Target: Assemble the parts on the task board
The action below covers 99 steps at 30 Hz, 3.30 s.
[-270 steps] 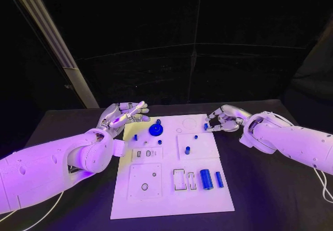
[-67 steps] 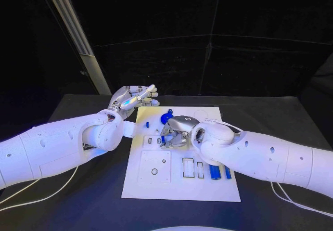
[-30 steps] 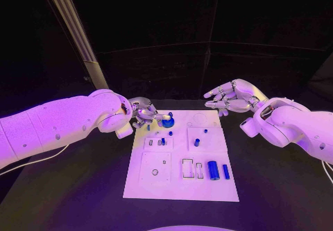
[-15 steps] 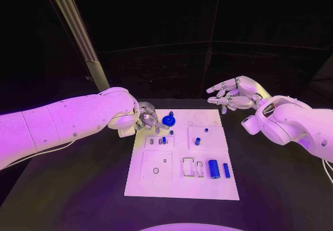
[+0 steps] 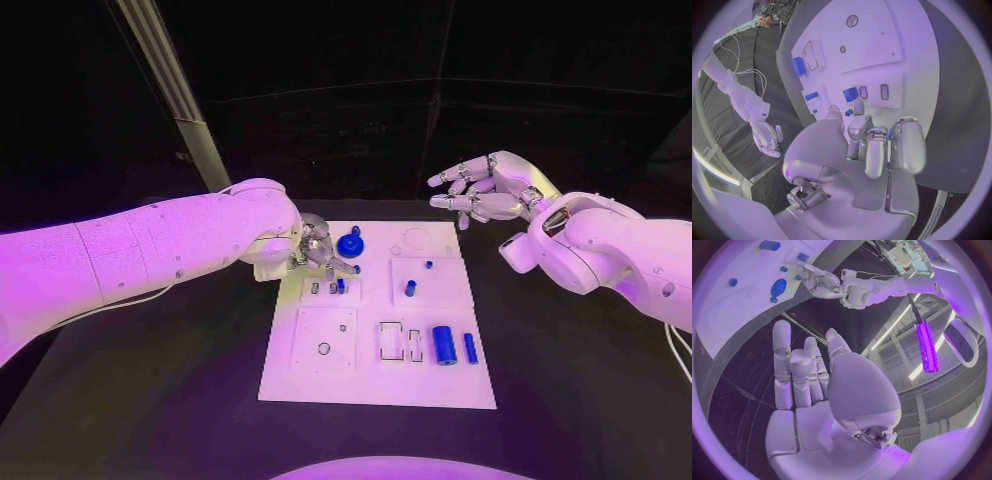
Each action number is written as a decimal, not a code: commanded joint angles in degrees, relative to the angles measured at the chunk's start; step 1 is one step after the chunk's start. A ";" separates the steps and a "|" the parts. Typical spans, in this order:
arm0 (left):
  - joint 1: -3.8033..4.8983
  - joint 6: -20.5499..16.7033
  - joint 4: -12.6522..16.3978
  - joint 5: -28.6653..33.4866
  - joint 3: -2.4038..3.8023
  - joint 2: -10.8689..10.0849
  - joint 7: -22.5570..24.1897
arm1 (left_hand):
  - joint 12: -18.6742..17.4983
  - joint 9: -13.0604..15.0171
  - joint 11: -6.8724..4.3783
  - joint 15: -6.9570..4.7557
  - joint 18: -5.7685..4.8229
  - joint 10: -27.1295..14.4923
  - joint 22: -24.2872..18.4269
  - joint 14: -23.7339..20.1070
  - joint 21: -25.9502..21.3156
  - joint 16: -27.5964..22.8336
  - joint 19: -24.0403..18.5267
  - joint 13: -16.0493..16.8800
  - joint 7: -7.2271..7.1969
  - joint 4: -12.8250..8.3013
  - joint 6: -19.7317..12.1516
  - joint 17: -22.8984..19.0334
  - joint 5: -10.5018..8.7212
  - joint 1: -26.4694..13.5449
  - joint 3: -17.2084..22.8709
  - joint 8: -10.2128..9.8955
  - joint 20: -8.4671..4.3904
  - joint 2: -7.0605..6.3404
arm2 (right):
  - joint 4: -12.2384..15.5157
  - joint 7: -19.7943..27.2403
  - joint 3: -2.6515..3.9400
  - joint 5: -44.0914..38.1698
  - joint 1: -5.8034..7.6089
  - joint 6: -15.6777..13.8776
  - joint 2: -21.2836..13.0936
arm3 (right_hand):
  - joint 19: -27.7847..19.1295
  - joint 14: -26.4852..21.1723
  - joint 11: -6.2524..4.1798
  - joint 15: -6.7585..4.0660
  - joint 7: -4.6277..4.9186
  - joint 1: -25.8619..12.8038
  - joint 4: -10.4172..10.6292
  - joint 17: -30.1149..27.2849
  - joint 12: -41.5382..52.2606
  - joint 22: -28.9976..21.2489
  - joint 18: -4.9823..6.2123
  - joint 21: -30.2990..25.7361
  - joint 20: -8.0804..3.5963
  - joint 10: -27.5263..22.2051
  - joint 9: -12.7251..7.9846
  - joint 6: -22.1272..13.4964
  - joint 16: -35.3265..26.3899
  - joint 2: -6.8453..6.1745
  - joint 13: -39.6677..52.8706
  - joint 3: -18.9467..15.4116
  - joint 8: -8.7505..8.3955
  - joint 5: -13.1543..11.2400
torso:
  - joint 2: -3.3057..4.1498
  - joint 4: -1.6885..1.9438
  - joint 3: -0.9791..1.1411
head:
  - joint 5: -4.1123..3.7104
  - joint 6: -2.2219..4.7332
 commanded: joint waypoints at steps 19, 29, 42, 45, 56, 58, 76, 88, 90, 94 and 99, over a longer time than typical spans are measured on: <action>0.09 3.52 -1.46 -0.74 -0.54 1.84 -1.00 | -0.11 0.88 -0.18 -0.33 -0.79 -0.67 0.11 6.05 0.18 0.17 0.46 -0.30 0.12 -0.01 -1.12 15.07 0.21 0.63 -0.18 0.80 0.11 0.08 | 0.50 -0.97 0.05 -0.32 0.12 -0.18 0.04 | -0.89 -0.85 0.12 0.26 -0.02 0.56 0.15 -0.13 0.81 0.41 0.21 0.51 0.17 -0.99 0.09 -0.88 0.42 0.22 -0.05 -0.46 0.70 1.35 | -0.02 0.18 -0.01 | 0.12 -0.76; 0.04 4.03 -2.33 -0.74 -0.61 2.82 -1.07 | 0.05 1.94 -0.15 -0.29 -0.80 -0.68 0.30 6.05 0.23 0.17 0.45 -0.10 0.15 -0.76 -1.85 15.07 0.23 2.32 0.72 1.57 0.17 0.52 | 0.29 -0.71 0.05 -0.35 0.12 -0.32 0.43 | -1.15 -1.14 0.14 0.30 0.02 1.02 -0.03 -0.37 1.08 0.57 0.23 0.65 0.23 -1.34 0.10 -1.15 0.38 0.33 -0.17 -0.31 0.88 1.83 | -0.04 0.17 -0.01 | 0.06 -1.03; -0.12 3.75 -3.00 -0.72 -0.82 3.47 -1.09 | -0.04 2.28 -0.15 -0.28 -0.78 -0.78 0.23 6.05 0.17 0.17 0.40 -0.21 0.15 -0.97 -2.06 15.07 0.23 2.80 1.14 1.80 0.18 0.77 | -0.15 -0.61 0.05 -0.35 0.11 -0.36 1.12 | -1.62 -1.78 0.26 0.42 0.13 1.25 -0.08 -1.16 1.16 0.71 0.21 0.68 0.33 -1.93 0.10 -1.48 -0.19 0.37 -0.46 -0.20 1.10 2.48 | -0.06 0.21 0.06 | 0.21 -1.22; -0.14 3.79 -2.95 -0.71 -0.92 3.56 -1.09 | -0.10 2.44 -0.14 -0.27 -0.77 -0.84 0.20 6.05 0.15 0.17 0.38 -0.29 0.16 -1.13 -2.16 15.07 0.23 3.05 1.30 1.91 0.18 0.73 | -0.21 -0.63 0.04 -0.35 0.11 -0.32 1.19 | -1.62 -1.78 0.26 0.42 0.13 1.25 -0.08 -1.16 1.16 0.71 0.21 0.68 0.33 -1.93 0.10 -1.48 -0.19 0.37 -0.46 -0.20 1.10 2.48 | -0.07 0.16 0.07 | 0.24 -1.29; -0.15 4.27 -2.74 -0.54 -1.03 3.65 -1.11 | -0.09 2.90 -0.14 -0.27 -0.77 -0.85 0.26 6.05 0.15 0.17 0.35 -0.26 0.16 -1.75 -2.40 15.07 0.24 3.85 1.73 2.22 0.19 0.51 | -0.43 -0.70 0.04 -0.35 0.11 -0.16 1.44 | -1.69 -1.86 0.27 0.44 0.15 1.31 -0.09 -1.22 1.19 0.74 0.21 0.69 0.35 -2.00 0.10 -1.55 -0.21 0.41 -0.51 -0.16 1.13 2.57 | -0.01 0.17 0.09 | 0.10 -1.47; -0.15 4.26 -2.74 -0.53 -1.04 3.67 -1.12 | -0.07 2.95 -0.14 -0.27 -0.77 -0.83 0.29 6.05 0.16 0.17 0.35 -0.24 0.16 -1.82 -2.42 15.07 0.24 3.93 1.77 2.25 0.19 0.48 | -0.47 -0.70 0.04 -0.35 0.11 -0.14 1.49 | -1.69 -1.86 0.27 0.44 0.15 1.31 -0.09 -1.22 1.19 0.74 0.21 0.69 0.35 -2.00 0.10 -1.55 -0.21 0.41 -0.51 -0.16 1.13 2.57 | -0.03 0.19 0.07 | 0.09 -1.47; -0.15 3.53 -2.54 1.03 -1.06 3.78 -0.98 | -0.77 3.91 -0.97 -0.98 -0.72 -1.32 0.40 6.05 0.04 0.17 0.22 -0.49 -0.69 -8.75 -4.13 15.07 1.62 14.14 11.18 1.98 -0.38 3.58 | -0.82 -0.77 0.04 -0.35 0.11 0.11 1.85 | -1.77 -1.93 0.29 0.46 0.17 1.34 -0.08 -1.28 1.22 0.76 0.21 0.70 0.37 -2.07 0.10 -1.62 -0.23 0.46 -0.57 -0.12 1.17 2.66 | -0.03 0.22 0.07 | -0.02 -1.78; -0.14 -1.30 0.15 4.59 -1.05 1.81 0.27 | -1.85 5.85 -0.65 -0.21 -0.65 -0.69 0.86 6.05 -0.06 0.17 0.24 -1.03 -0.12 -12.33 -4.77 15.07 3.96 10.66 36.74 2.48 -0.35 -4.45 | -1.15 -0.90 0.04 -0.35 0.11 0.33 1.95 | -1.88 -2.05 0.32 0.49 0.20 1.39 -0.07 -1.40 1.25 0.80 0.21 0.71 0.40 -2.19 0.10 -1.70 -0.29 0.54 -0.65 -0.05 1.22 2.78 | -0.12 0.39 0.11 | 0.14 -1.91; -0.13 -2.90 1.10 4.77 -1.05 1.05 0.57 | -1.77 6.60 -0.60 -0.52 -0.75 -0.41 1.08 6.05 0.00 0.17 0.31 -0.97 -0.01 -12.86 -4.80 15.07 4.20 8.32 41.68 3.05 -0.15 -6.81 | -1.21 -0.95 0.03 -0.35 0.11 0.36 1.94 | -1.93 -2.13 0.34 0.51 0.22 1.39 -0.06 -1.49 1.26 0.81 0.21 0.71 0.42 -2.25 0.10 -1.75 -0.35 0.55 -0.68 -0.04 1.23 2.82 | -0.14 0.42 0.16 | 0.28 -1.89; -0.14 -5.38 2.41 4.88 -1.07 -0.06 0.90 | -1.63 7.60 -0.62 -0.58 -0.80 0.00 1.40 6.05 0.09 0.17 0.42 -0.86 -0.09 -13.69 -4.79 15.07 4.36 5.71 47.13 3.85 -0.14 -8.68 | -1.26 -1.00 0.03 -0.35 0.11 0.41 1.90 | -1.97 -2.17 0.36 0.52 0.23 1.37 -0.04 -1.51 1.27 0.82 0.21 0.72 0.43 -2.29 0.09 -1.79 -0.36 0.54 -0.70 -0.04 1.25 2.83 | -0.23 0.60 0.25 | 0.34 -1.97; -0.25 -9.38 4.19 4.93 -1.12 -1.63 1.31 | -1.45 8.50 -0.64 -0.69 -0.87 0.37 1.81 6.05 0.24 0.17 0.57 -0.70 -0.15 -14.73 -4.85 15.07 4.34 3.82 50.75 4.55 -0.17 -9.91 | -1.36 -1.01 0.03 -0.35 0.11 0.48 1.80 | -1.98 -2.18 0.37 0.53 0.24 1.36 -0.03 -1.52 1.27 0.83 0.21 0.72 0.43 -2.31 0.09 -1.80 -0.37 0.53 -0.71 -0.05 1.25 2.83 | -0.31 0.82 0.38 | 0.49 -2.15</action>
